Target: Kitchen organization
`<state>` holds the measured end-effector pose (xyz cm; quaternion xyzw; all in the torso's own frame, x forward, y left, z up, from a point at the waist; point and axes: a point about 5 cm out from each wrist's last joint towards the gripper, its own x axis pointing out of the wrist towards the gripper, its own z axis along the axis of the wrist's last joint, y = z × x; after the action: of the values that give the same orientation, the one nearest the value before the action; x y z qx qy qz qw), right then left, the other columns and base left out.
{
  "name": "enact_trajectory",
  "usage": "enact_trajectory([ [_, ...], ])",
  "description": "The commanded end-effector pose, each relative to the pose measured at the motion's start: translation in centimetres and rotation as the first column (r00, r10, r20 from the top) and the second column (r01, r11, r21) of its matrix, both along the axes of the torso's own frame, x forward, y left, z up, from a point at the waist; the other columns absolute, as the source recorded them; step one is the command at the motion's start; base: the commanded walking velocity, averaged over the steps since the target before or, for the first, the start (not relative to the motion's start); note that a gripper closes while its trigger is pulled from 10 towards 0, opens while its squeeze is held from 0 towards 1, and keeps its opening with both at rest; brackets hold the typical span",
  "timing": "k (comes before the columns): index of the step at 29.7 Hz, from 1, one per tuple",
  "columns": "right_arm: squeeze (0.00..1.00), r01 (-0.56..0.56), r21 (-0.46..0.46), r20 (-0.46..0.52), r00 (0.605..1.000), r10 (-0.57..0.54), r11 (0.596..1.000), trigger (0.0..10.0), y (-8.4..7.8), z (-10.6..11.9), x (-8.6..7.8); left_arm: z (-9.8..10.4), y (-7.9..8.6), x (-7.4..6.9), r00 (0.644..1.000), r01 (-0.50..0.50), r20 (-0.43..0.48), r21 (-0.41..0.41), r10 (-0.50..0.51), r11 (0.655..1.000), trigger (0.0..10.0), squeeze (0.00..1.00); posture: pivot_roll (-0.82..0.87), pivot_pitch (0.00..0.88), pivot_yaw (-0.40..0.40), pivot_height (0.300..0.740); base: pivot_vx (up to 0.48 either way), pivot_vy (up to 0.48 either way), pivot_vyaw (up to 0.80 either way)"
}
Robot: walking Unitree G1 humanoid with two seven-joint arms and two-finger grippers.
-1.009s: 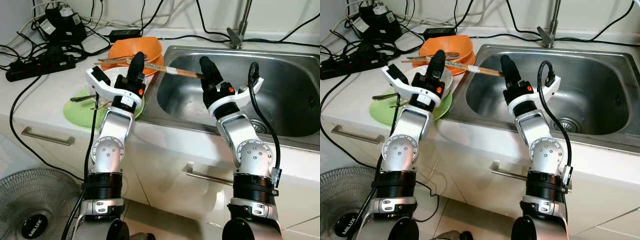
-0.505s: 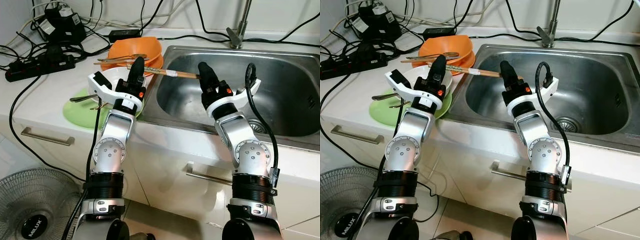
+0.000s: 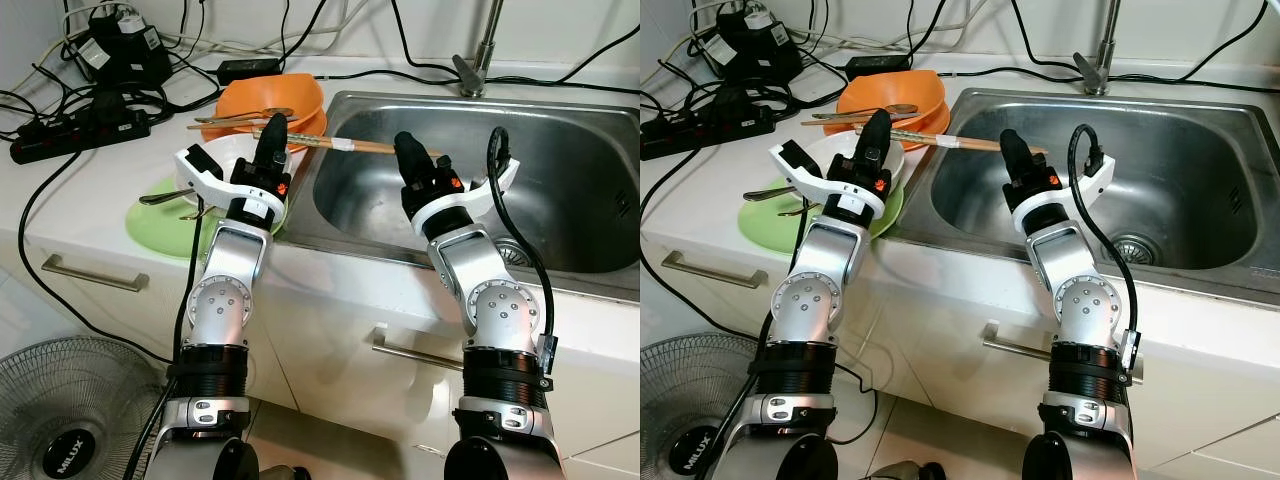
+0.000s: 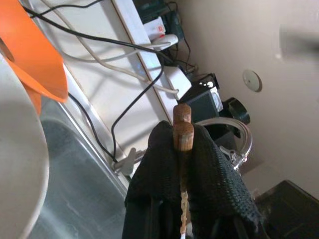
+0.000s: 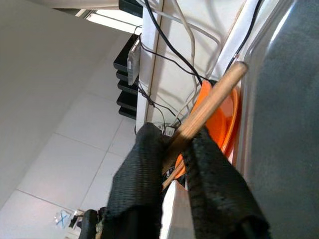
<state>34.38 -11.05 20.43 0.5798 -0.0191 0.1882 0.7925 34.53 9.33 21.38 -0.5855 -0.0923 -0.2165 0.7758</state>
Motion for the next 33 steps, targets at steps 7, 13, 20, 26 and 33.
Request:
enact_trajectory([
  [7,0.0,-0.107,0.075,0.069,0.992,0.102,0.991,0.0,3.9,2.2,-0.2,-0.4,-5.3,-1.0,0.985,0.157,-0.055,-0.087,-0.162,0.984,0.0,0.0,-0.1,0.063,0.139,0.74,0.0,0.0,0.0],
  [13,0.0,-0.067,0.067,0.06,0.996,0.063,0.996,0.0,3.5,2.2,0.0,-0.8,-5.4,-1.3,0.977,0.2,-0.065,-0.026,-0.201,0.979,0.0,0.0,-0.09,0.06,0.138,0.74,0.0,0.0,0.0],
  [20,0.0,-0.013,0.047,0.044,0.999,0.011,0.999,0.0,3.1,2.2,0.4,-1.3,-4.7,-0.9,0.984,0.173,-0.082,0.21,-0.159,0.962,10.0,1.0,-0.08,0.055,0.137,0.74,0.0,0.0,0.0],
  [26,0.0,0.036,0.021,0.023,0.999,-0.036,0.999,0.0,2.6,1.8,0.8,-0.7,-3.4,-0.7,0.992,0.126,-0.045,0.31,-0.118,0.942,10.0,1.0,-0.07,0.054,0.136,0.74,0.0,0.0,0.0],
  [33,0.0,0.093,-0.014,0.003,0.996,-0.093,0.996,0.0,1.8,1.3,1.3,1.0,-2.4,-1.5,0.992,-0.021,0.114,0.552,-0.05,0.834,10.0,1.0,-0.06,0.054,0.133,0.74,0.0,0.0,0.0],
])
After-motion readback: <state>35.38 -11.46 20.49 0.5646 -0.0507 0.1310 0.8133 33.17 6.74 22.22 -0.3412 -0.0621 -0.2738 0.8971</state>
